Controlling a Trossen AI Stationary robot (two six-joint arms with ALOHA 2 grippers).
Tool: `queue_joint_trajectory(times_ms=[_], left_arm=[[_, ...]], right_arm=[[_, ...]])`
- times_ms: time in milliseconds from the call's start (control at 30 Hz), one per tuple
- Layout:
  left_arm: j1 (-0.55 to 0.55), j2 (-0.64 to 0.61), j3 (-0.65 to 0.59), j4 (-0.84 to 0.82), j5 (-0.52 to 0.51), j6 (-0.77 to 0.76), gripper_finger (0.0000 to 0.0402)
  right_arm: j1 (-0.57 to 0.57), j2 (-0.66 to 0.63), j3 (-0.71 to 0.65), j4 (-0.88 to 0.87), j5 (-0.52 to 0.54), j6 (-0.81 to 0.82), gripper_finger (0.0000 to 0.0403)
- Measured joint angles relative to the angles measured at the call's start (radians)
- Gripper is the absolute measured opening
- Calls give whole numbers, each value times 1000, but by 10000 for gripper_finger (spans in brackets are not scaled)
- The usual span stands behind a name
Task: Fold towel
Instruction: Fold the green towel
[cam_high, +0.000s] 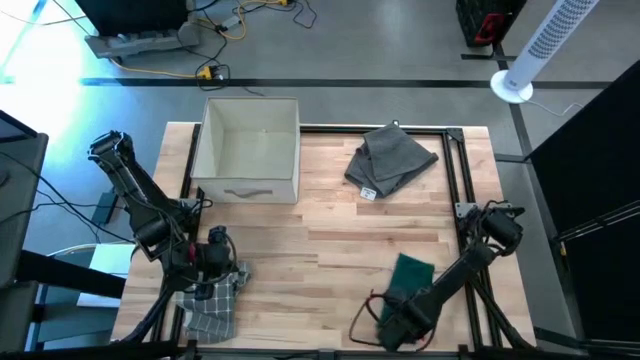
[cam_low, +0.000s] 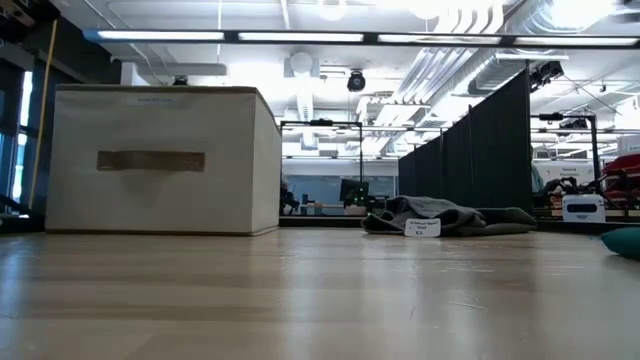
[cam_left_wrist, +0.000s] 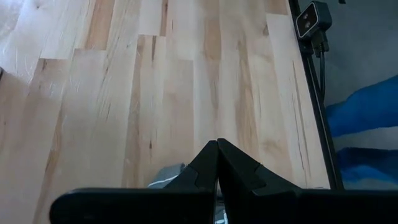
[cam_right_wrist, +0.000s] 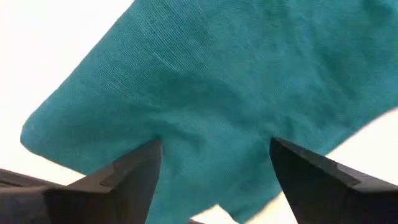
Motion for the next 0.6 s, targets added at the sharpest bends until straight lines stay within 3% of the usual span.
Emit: queue_joint_trajectory(times_ms=[133,267,400,500,600], left_arm=[[0,0,0,1,10,-2,0],[2,0,0,0,14,-16,0],[18,0,0,3,23,-9,0],[33,0,0,9,27,-1,0],[47,0,0,10,43,0,0]], right_arm=[[55,0,-2,-85,-67,-42,286],[101,-28,-2,-133,-79,35,286],[107,-114,-1,-122,32,148,286],[88,-174,1,-68,181,210,286],[57,-172,0,-113,266,306,286]])
